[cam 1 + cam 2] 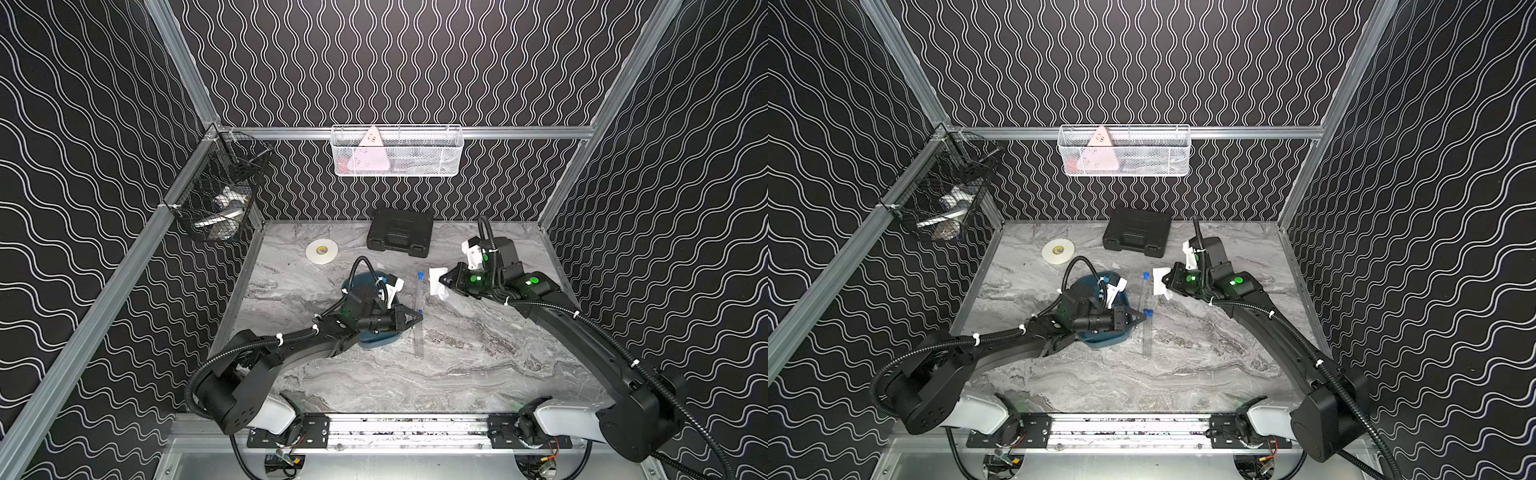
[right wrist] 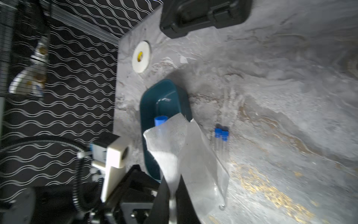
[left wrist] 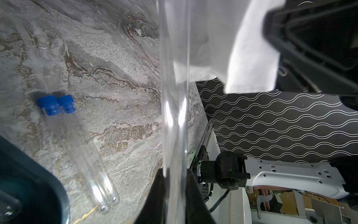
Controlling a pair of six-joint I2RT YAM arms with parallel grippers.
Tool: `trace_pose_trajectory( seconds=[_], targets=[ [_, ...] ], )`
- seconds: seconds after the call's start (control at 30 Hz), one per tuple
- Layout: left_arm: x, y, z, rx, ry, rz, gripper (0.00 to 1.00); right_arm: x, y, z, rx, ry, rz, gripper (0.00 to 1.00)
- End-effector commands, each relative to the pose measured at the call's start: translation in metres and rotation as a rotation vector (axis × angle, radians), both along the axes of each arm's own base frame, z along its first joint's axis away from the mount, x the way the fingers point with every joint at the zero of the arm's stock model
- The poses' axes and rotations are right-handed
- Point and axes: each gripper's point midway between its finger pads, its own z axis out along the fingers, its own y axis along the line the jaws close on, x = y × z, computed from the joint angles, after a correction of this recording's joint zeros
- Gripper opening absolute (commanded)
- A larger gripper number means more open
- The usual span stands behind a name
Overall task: Wipe the exteriors of test tubes
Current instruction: Place the cleaning item in the test tube.
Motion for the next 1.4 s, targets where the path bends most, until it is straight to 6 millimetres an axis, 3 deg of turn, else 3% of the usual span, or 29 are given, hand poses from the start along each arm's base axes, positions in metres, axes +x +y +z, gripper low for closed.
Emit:
trace_pose_trajectory(
  seconds=[0.0,0.2,0.33,0.63,1.03,1.37],
  targets=[
    [0.004,-0.003,0.010,-0.033,-0.026,0.001,0.14,0.008,0.020,0.023,0.151,-0.023,0.020,0.10],
    [0.005,-0.005,0.013,-0.034,-0.033,-0.007,0.14,0.013,0.040,0.011,0.166,-0.005,0.038,0.10],
    [0.005,-0.006,0.014,-0.036,-0.037,-0.011,0.15,0.009,0.047,-0.018,0.143,0.051,0.046,0.11],
    [0.004,-0.005,0.014,-0.029,-0.039,-0.008,0.15,-0.002,0.048,-0.051,0.058,0.104,0.019,0.16],
    [0.003,-0.004,0.013,-0.022,-0.033,-0.010,0.15,-0.014,0.040,-0.063,-0.027,0.118,-0.007,0.23],
    [0.001,-0.005,0.016,-0.027,-0.040,-0.021,0.15,-0.001,0.055,-0.069,0.005,0.097,0.015,0.24]
  ],
)
